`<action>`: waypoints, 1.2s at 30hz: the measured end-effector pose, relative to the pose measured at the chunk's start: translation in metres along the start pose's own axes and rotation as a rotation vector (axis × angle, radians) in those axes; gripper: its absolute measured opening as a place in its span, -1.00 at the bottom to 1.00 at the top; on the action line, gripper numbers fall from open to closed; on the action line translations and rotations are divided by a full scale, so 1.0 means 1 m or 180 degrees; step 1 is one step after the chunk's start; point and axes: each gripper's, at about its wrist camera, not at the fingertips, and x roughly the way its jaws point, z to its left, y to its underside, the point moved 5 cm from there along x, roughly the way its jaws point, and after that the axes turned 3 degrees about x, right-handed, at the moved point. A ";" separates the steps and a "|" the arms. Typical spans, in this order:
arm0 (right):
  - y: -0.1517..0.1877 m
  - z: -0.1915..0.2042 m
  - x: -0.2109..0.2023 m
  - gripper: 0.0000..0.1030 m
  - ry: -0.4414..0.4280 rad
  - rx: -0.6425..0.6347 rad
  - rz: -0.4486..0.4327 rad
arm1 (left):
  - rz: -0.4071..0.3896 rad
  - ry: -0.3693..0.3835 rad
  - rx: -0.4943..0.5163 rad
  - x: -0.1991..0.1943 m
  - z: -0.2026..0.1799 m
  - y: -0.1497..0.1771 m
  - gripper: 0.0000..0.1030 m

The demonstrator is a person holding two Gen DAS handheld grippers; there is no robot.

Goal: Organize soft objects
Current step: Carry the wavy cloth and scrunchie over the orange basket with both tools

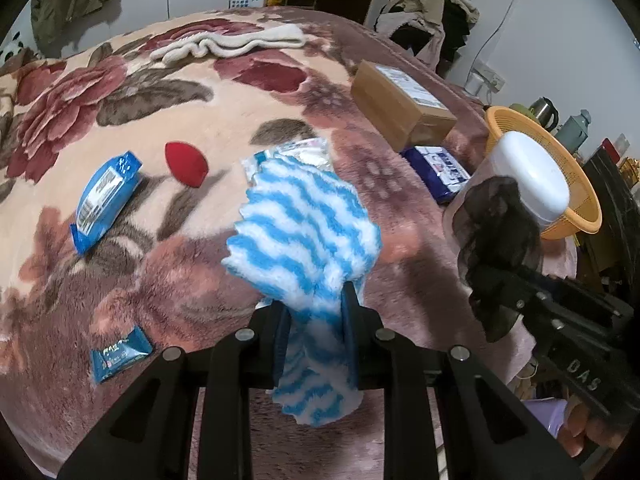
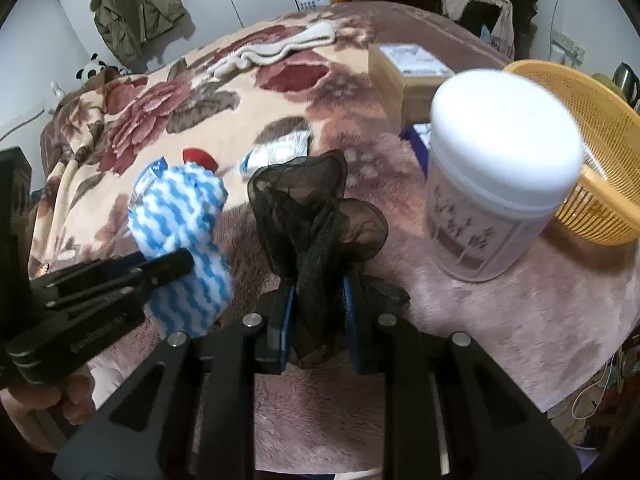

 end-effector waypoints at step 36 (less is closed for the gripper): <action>-0.095 -0.160 -0.108 -0.56 0.0466 0.0700 -0.0899 | -0.0459 0.0922 0.0676 -0.041 -0.226 -0.159 -0.55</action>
